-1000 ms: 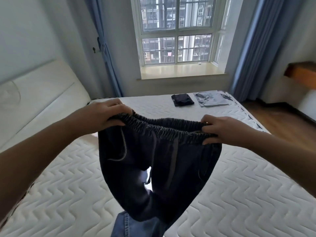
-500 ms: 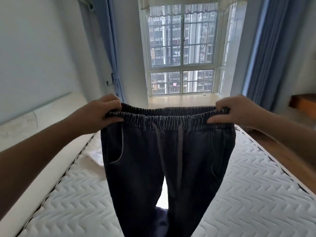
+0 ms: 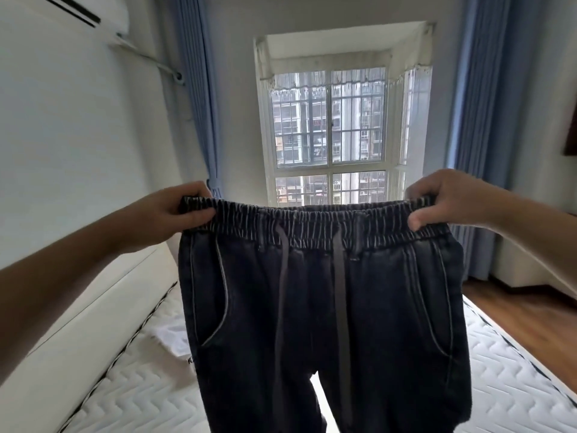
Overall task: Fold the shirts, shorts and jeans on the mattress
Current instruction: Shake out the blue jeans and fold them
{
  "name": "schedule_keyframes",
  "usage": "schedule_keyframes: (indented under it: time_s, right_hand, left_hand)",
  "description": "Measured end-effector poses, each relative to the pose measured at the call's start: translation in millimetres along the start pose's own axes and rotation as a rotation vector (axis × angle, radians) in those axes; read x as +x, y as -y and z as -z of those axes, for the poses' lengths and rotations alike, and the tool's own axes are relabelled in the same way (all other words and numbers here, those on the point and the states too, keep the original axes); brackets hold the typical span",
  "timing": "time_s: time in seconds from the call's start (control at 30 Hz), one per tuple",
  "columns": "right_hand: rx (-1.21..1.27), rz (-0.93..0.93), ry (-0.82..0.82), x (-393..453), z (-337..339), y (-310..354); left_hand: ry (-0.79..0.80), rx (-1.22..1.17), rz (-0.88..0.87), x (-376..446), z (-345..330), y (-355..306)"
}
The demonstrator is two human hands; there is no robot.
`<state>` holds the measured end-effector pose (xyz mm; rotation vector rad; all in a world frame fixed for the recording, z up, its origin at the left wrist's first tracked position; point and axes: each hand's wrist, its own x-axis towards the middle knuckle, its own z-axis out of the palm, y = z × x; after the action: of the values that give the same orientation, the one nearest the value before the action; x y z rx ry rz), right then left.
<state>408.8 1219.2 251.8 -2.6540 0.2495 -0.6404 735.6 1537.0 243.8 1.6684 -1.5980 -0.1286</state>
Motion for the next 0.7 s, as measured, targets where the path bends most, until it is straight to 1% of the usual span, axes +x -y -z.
schedule_keyframes:
  time_s: [0.1,0.2,0.3,0.4,0.47,0.57,0.63,0.7]
  right_hand:
    - [-0.027,-0.007,0.135,-6.8,-2.3,-2.1]
    - [-0.114,0.006,0.224,-15.8,-8.7,-5.6]
    - [-0.199,0.04,0.244,-22.8,-14.2,-9.3]
    - [-0.16,0.028,0.204,-29.7,-16.0,-7.4]
    - [-0.078,0.003,0.123,-30.6,-13.7,-7.1]
    - [0.135,-0.024,-0.024,-27.8,-7.9,-10.4]
    - [0.353,-0.051,-0.125,-25.5,-4.5,-11.9]
    - [0.638,-0.092,-0.182,-22.9,-6.2,-14.4]
  left_hand:
    - [-0.011,-0.077,0.013,1.0,-6.6,5.6]
    - [-0.002,-0.063,0.042,-1.8,-9.6,12.5]
    - [0.003,-0.031,0.053,-4.4,-11.3,18.2]
    - [0.002,-0.019,0.034,-4.1,-11.0,17.8]
    - [-0.009,-0.001,0.021,-0.9,-9.6,15.1]
    - [-0.046,-0.02,0.005,4.9,-7.9,5.8]
    - [-0.056,-0.068,-0.026,9.0,-7.5,-3.3]
    - [-0.078,-0.151,-0.039,11.8,-10.0,-9.9]
